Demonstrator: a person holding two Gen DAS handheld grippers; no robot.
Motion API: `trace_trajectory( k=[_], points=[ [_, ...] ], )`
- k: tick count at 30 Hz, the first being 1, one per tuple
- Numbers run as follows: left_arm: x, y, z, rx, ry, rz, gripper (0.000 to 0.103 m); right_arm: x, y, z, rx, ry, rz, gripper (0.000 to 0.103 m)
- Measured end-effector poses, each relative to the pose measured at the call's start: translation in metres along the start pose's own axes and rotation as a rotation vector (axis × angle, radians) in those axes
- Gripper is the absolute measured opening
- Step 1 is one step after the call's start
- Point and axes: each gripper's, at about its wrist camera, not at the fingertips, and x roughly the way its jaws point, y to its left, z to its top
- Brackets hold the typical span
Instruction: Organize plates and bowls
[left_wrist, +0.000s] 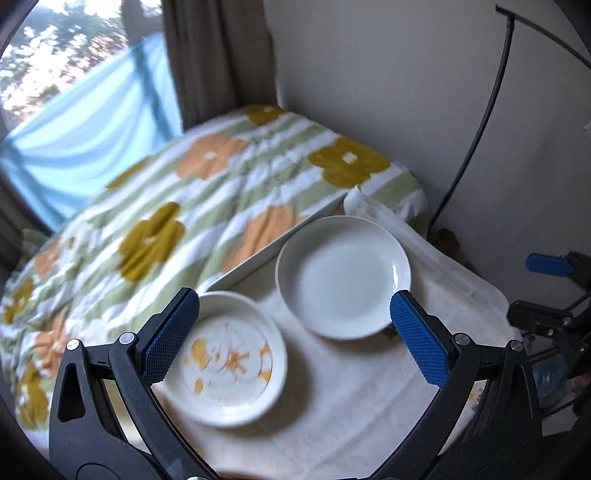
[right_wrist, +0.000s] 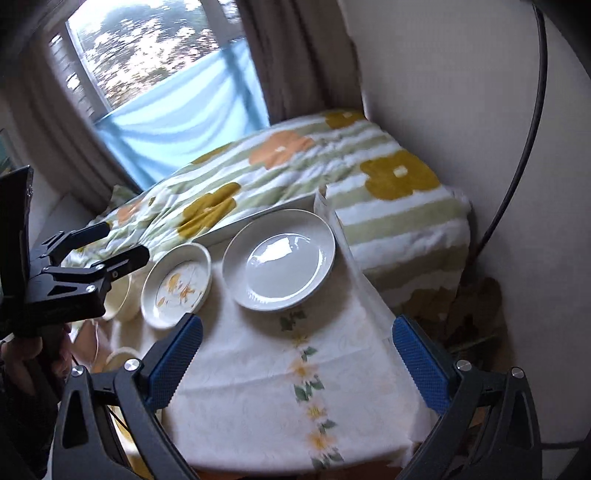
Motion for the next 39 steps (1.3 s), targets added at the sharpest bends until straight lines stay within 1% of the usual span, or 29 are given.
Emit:
trace_trajectory(
  k=[3, 4, 6, 8, 9, 10, 11, 13, 14, 15, 16, 17, 19, 21, 23, 24, 25, 26, 27, 29, 32, 39],
  points=[
    [0.042, 0.016, 0.010, 0.007, 0.044, -0.083, 0.103, 0.031, -0.006, 0.007, 0.068, 0.023, -0.011, 0.102],
    [0.057, 0.021, 0.011, 0.013, 0.061, -0.110, 0.103, 0.046, -0.009, 0.009, 0.097, 0.031, -0.019, 0.102],
    [0.083, 0.028, 0.013, 0.015, 0.099, -0.153, 0.102, 0.062, -0.013, 0.011, 0.134, 0.044, -0.021, 0.102],
    [0.105, 0.033, 0.012, 0.003, 0.136, -0.202, 0.100, 0.083, -0.019, 0.012, 0.179, 0.060, -0.021, 0.097],
    [0.114, 0.035, 0.011, -0.004, 0.151, -0.217, 0.095, 0.092, -0.021, 0.012, 0.194, 0.067, -0.023, 0.095],
    [0.128, 0.038, 0.010, -0.013, 0.180, -0.235, 0.086, 0.100, -0.024, 0.013, 0.210, 0.075, -0.029, 0.090],
    [0.134, 0.040, 0.009, -0.018, 0.196, -0.243, 0.082, 0.105, -0.025, 0.013, 0.222, 0.080, -0.032, 0.085],
    [0.152, 0.043, 0.006, -0.026, 0.233, -0.258, 0.068, 0.118, -0.031, 0.013, 0.262, 0.090, -0.029, 0.080],
    [0.159, 0.045, 0.005, -0.028, 0.247, -0.263, 0.064, 0.121, -0.032, 0.013, 0.272, 0.093, -0.030, 0.076],
    [0.165, 0.046, 0.003, -0.029, 0.260, -0.267, 0.058, 0.126, -0.034, 0.012, 0.278, 0.098, -0.031, 0.074],
    [0.172, 0.046, 0.001, -0.032, 0.275, -0.271, 0.052, 0.131, -0.036, 0.012, 0.280, 0.104, -0.036, 0.069],
    [0.176, 0.047, -0.001, -0.034, 0.284, -0.275, 0.050, 0.134, -0.035, 0.012, 0.280, 0.108, -0.040, 0.065],
    [0.181, 0.046, -0.003, -0.031, 0.299, -0.281, 0.040, 0.141, -0.036, 0.011, 0.285, 0.118, -0.050, 0.058],
    [0.187, 0.046, -0.005, -0.027, 0.310, -0.283, 0.034, 0.144, -0.037, 0.010, 0.288, 0.120, -0.059, 0.055],
    [0.190, 0.048, -0.005, -0.032, 0.308, -0.279, 0.029, 0.148, -0.039, 0.010, 0.291, 0.120, -0.064, 0.045],
    [0.193, 0.048, -0.005, -0.033, 0.312, -0.278, 0.024, 0.150, -0.038, 0.010, 0.289, 0.122, -0.066, 0.042],
    [0.196, 0.050, -0.006, -0.040, 0.319, -0.276, 0.020, 0.153, -0.039, 0.009, 0.287, 0.126, -0.067, 0.034],
    [0.198, 0.051, -0.006, -0.044, 0.326, -0.278, 0.020, 0.156, -0.039, 0.009, 0.284, 0.131, -0.066, 0.029],
    [0.199, 0.052, -0.007, -0.052, 0.325, -0.286, 0.019, 0.157, -0.039, 0.010, 0.278, 0.127, -0.073, 0.028],
    [0.200, 0.053, -0.007, -0.052, 0.326, -0.290, 0.019, 0.159, -0.038, 0.011, 0.268, 0.126, -0.075, 0.019],
    [0.200, 0.053, -0.007, -0.054, 0.326, -0.289, 0.019, 0.162, -0.037, 0.012, 0.266, 0.129, -0.068, 0.016],
    [0.192, 0.048, -0.005, -0.020, 0.313, -0.257, 0.019, 0.160, -0.034, 0.013, 0.258, 0.128, -0.072, 0.016]
  ],
)
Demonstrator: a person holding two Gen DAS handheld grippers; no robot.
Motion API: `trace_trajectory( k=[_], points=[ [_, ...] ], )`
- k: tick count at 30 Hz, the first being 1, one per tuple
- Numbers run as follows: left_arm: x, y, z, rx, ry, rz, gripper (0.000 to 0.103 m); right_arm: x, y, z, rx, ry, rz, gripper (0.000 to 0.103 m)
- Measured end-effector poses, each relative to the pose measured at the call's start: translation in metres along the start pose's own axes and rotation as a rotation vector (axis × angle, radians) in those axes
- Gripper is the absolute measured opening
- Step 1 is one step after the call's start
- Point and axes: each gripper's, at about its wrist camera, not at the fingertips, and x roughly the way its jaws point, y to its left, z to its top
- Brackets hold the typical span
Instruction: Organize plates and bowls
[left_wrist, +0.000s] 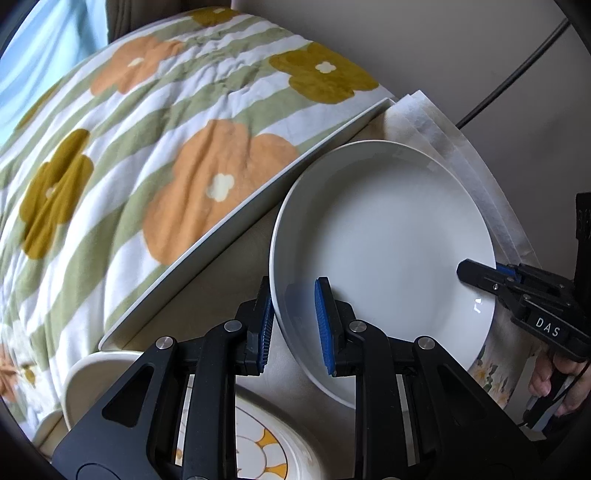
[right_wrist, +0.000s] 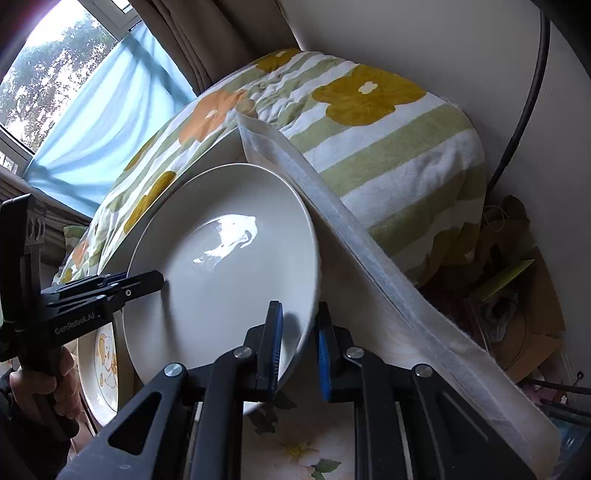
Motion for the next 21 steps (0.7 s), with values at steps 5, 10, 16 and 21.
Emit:
trace_trajectory(
  k=[5, 10, 16, 21],
  points=[
    [-0.017, -0.004, -0.004, -0.006, -0.028, 0.018, 0.019, -0.010, 0.005, 0.001, -0.036, -0.016, 0.013, 0.016],
    [-0.052, -0.012, -0.012, -0.036, -0.084, 0.043, 0.019, -0.033, 0.011, 0.003, -0.088, -0.029, 0.045, 0.016],
    [-0.115, -0.025, -0.039, -0.138, -0.165, 0.096, 0.019, -0.073, 0.028, 0.001, -0.212, -0.018, 0.105, 0.016],
    [-0.164, -0.036, -0.084, -0.251, -0.221, 0.168, 0.019, -0.101, 0.045, -0.006, -0.333, 0.010, 0.186, 0.016]
  ],
)
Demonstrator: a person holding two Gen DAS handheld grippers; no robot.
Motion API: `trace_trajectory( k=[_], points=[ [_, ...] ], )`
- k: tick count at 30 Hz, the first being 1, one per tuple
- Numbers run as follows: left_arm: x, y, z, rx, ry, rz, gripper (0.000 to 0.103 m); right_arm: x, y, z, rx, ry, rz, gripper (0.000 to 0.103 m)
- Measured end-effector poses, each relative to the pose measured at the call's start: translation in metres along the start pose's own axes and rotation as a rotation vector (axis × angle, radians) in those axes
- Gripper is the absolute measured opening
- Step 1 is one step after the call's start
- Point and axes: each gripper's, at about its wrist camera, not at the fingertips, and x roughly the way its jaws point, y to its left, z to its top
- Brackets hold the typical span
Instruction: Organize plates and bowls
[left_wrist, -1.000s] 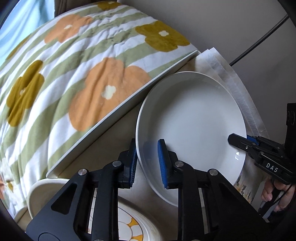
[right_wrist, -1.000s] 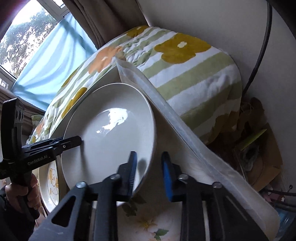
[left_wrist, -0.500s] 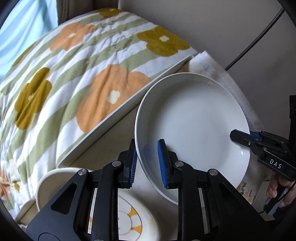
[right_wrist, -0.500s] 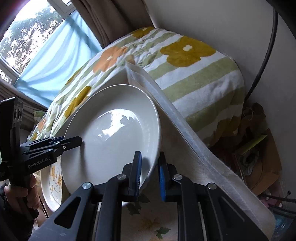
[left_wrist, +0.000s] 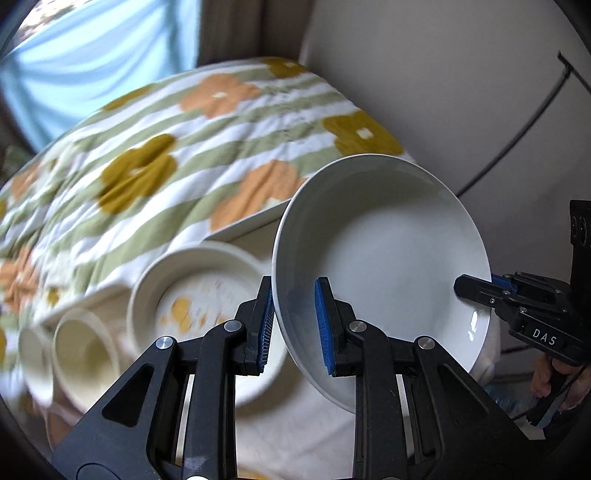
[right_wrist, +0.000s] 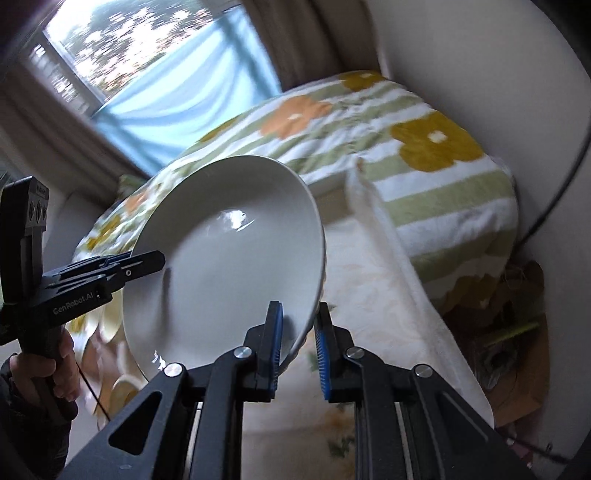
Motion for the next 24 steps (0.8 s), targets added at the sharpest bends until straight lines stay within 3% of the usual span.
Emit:
trace_trajectory(
  k=[7, 13, 24],
  points=[
    [-0.064, 0.019, -0.080, -0.196, -0.055, 0.122, 0.019, -0.010, 0.042, -0.018, -0.190, 0.055, 0.118, 0.016],
    [-0.098, 0.043, -0.163, -0.364, -0.048, 0.209, 0.019, 0.004, 0.086, -0.046, -0.334, 0.133, 0.221, 0.016],
    [-0.097, 0.092, -0.285, -0.588, 0.027, 0.257, 0.019, 0.060, 0.150, -0.110, -0.496, 0.299, 0.280, 0.016]
  ],
)
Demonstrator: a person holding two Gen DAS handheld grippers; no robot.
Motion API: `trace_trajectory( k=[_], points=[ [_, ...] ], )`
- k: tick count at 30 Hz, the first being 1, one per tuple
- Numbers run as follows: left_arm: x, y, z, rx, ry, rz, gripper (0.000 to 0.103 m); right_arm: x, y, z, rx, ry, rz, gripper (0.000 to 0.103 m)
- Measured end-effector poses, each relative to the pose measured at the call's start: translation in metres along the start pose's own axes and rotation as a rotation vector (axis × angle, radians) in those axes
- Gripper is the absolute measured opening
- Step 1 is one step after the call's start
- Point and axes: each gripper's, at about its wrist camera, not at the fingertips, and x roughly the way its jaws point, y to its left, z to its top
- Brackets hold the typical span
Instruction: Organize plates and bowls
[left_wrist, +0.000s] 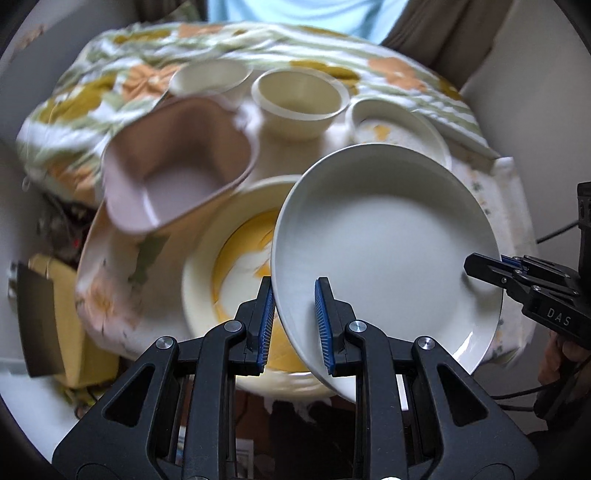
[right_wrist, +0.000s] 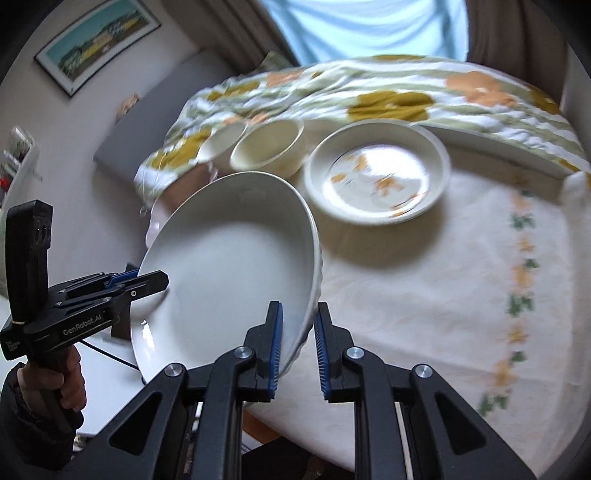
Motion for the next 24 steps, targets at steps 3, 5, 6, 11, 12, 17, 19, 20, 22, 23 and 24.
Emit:
trace_trajectory(
  k=[3, 5, 6, 11, 12, 17, 19, 20, 22, 23, 24],
  points=[
    [0.013, 0.013, -0.003, -0.022, 0.020, -0.005, 0.019, 0.015, 0.007, 0.000, -0.008, 0.026, -0.006, 0.016],
    [0.022, 0.021, -0.001, -0.031, 0.029, -0.014, 0.019, 0.024, 0.010, 0.002, -0.010, 0.037, -0.019, 0.016],
    [0.026, 0.024, 0.000, -0.032, 0.032, -0.017, 0.019, 0.029, 0.011, 0.003, -0.011, 0.044, -0.031, 0.016],
    [0.046, 0.032, 0.003, -0.032, 0.051, -0.012, 0.019, 0.041, 0.023, 0.005, -0.026, 0.054, -0.075, 0.016],
    [0.048, 0.032, 0.004, -0.030, 0.054, -0.011, 0.019, 0.044, 0.024, 0.006, -0.031, 0.057, -0.085, 0.016],
    [0.057, 0.031, 0.005, 0.007, 0.058, 0.021, 0.019, 0.049, 0.031, 0.007, -0.054, 0.063, -0.124, 0.016],
    [0.056, 0.031, 0.005, 0.020, 0.047, 0.032, 0.019, 0.050, 0.034, 0.007, -0.067, 0.062, -0.140, 0.016],
    [0.057, 0.030, 0.005, 0.031, 0.042, 0.045, 0.019, 0.051, 0.034, 0.006, -0.071, 0.061, -0.146, 0.016],
    [0.056, 0.025, 0.005, 0.058, 0.029, 0.079, 0.019, 0.052, 0.036, 0.007, -0.077, 0.061, -0.155, 0.016],
    [0.056, 0.023, 0.005, 0.074, 0.024, 0.094, 0.019, 0.054, 0.037, 0.007, -0.083, 0.062, -0.164, 0.016],
    [0.057, 0.020, 0.005, 0.090, 0.018, 0.112, 0.019, 0.055, 0.038, 0.006, -0.097, 0.063, -0.182, 0.016]
  ],
)
